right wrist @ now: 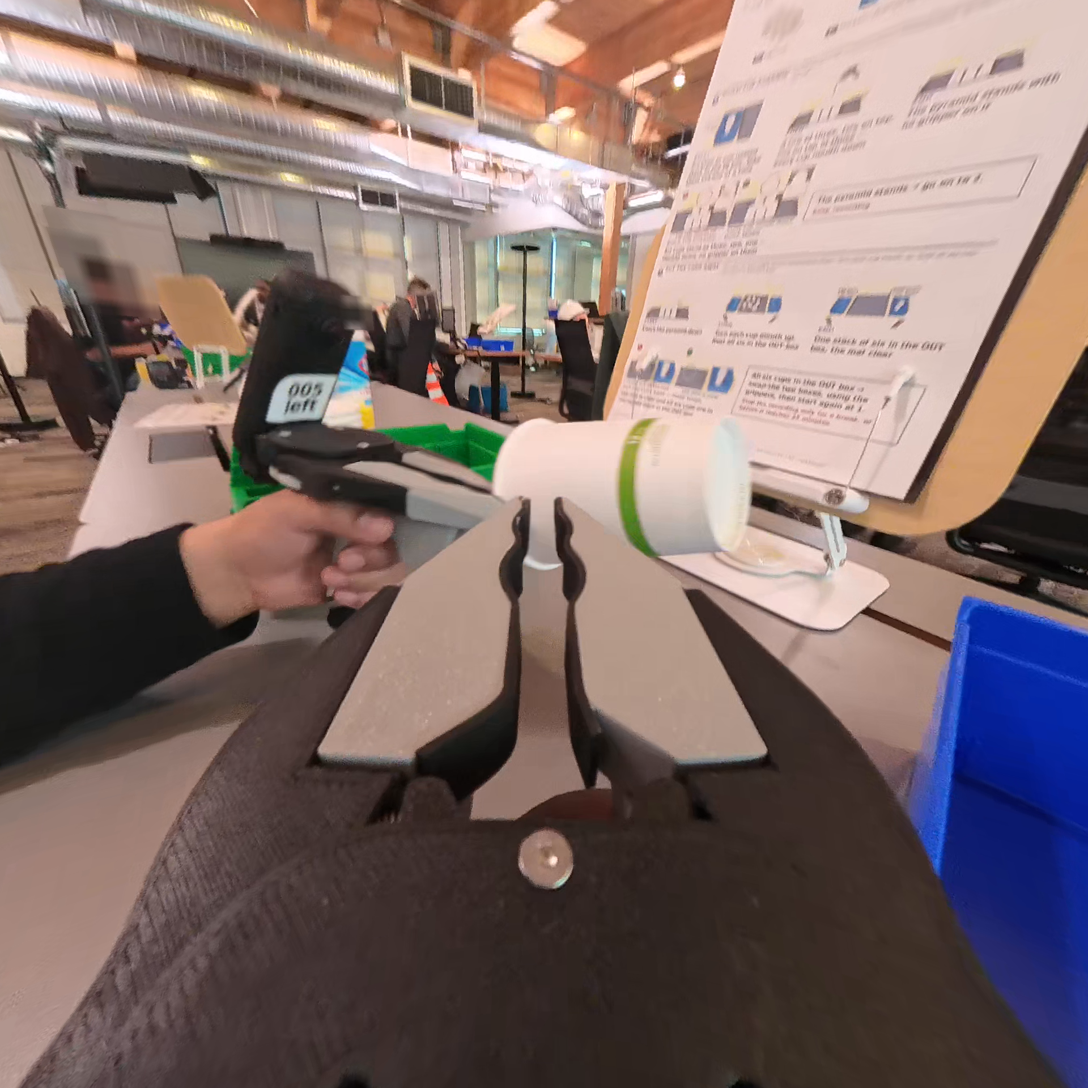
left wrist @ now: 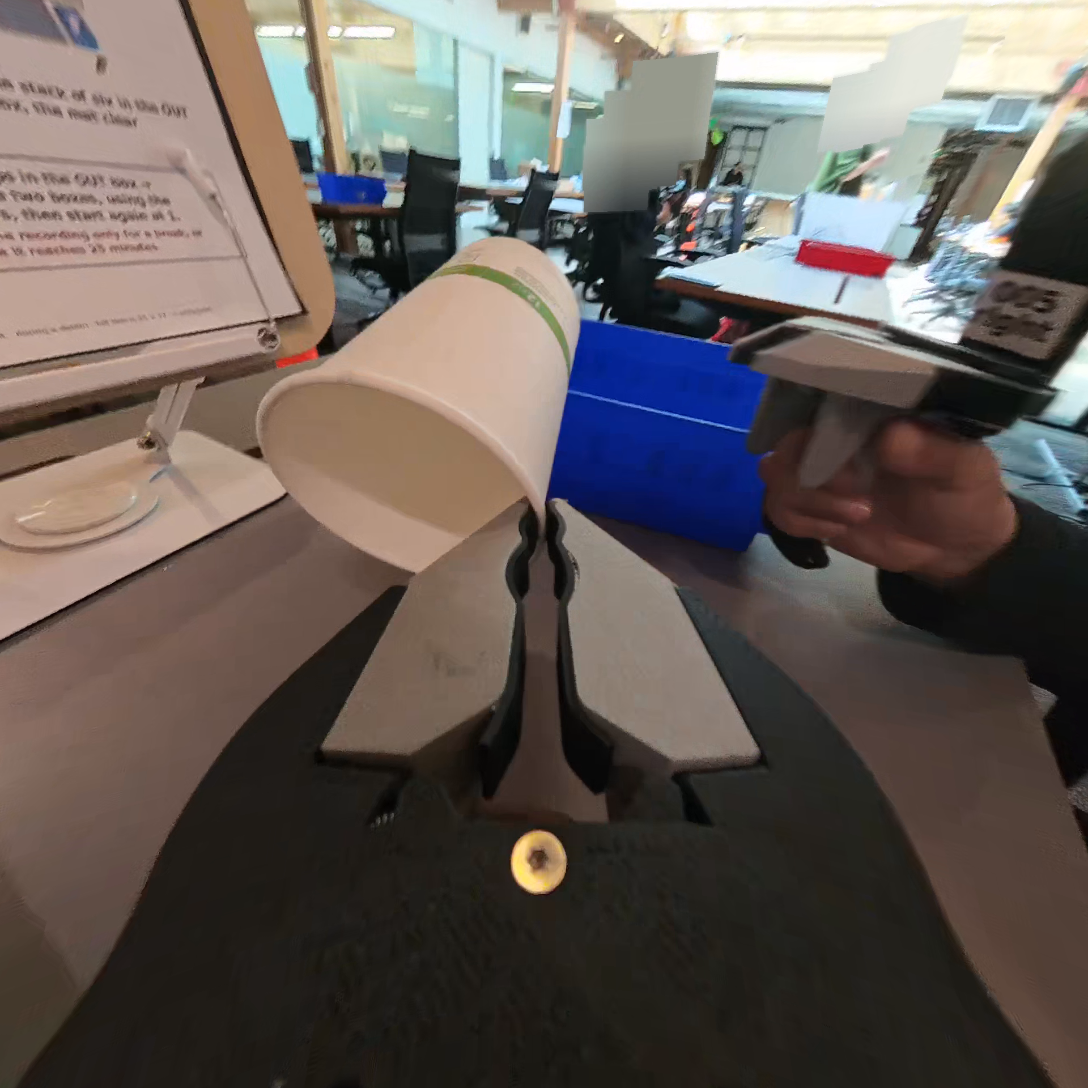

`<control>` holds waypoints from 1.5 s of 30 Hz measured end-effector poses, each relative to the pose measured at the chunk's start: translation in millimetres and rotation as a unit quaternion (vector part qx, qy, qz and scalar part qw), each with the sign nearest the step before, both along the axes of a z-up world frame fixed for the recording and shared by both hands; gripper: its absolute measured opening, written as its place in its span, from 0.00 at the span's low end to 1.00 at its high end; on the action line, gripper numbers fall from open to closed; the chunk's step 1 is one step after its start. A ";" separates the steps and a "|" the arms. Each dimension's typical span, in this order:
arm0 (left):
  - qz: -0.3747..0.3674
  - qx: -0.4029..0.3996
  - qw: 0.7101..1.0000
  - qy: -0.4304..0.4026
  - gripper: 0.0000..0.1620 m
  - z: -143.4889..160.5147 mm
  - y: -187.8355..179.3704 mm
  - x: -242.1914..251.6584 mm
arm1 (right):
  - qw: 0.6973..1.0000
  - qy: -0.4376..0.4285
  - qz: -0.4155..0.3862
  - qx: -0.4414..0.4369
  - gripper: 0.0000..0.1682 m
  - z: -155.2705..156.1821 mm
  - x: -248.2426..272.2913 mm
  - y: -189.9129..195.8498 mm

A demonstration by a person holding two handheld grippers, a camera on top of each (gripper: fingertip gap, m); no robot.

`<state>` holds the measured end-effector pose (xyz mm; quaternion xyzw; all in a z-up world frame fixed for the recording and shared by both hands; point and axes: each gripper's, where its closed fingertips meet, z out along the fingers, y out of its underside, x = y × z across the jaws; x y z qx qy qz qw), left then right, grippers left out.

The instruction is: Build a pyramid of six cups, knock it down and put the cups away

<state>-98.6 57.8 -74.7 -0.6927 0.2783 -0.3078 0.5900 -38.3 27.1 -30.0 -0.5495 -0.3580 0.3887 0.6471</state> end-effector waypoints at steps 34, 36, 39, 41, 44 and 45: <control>-0.020 0.048 0.997 -0.057 0.15 11.3 -27.3 -30.0 | 0.984 -0.151 0.031 0.090 0.00 -10.5 -2.8 -25.0; 0.010 0.036 0.997 -0.071 0.15 10.7 -17.7 -39.9 | 0.978 -0.187 0.030 0.089 0.00 -18.6 -2.5 -24.3; 0.064 0.015 0.995 -0.075 0.15 5.1 -2.5 -55.6 | 0.964 -0.255 0.036 0.064 0.00 -32.5 -0.8 -16.1; 0.088 0.000 0.994 -0.066 0.15 -0.8 4.1 -61.7 | 0.945 -0.320 0.040 0.053 0.00 -36.5 -1.1 -8.0; 0.094 -0.009 0.994 -0.060 0.15 -5.3 6.3 -59.9 | 0.900 -0.433 0.051 0.030 0.00 -38.6 -0.3 5.4; 0.096 -0.013 0.994 -0.054 0.15 -8.0 7.2 -58.7 | 0.880 -0.472 0.059 0.016 0.00 -41.5 0.5 8.3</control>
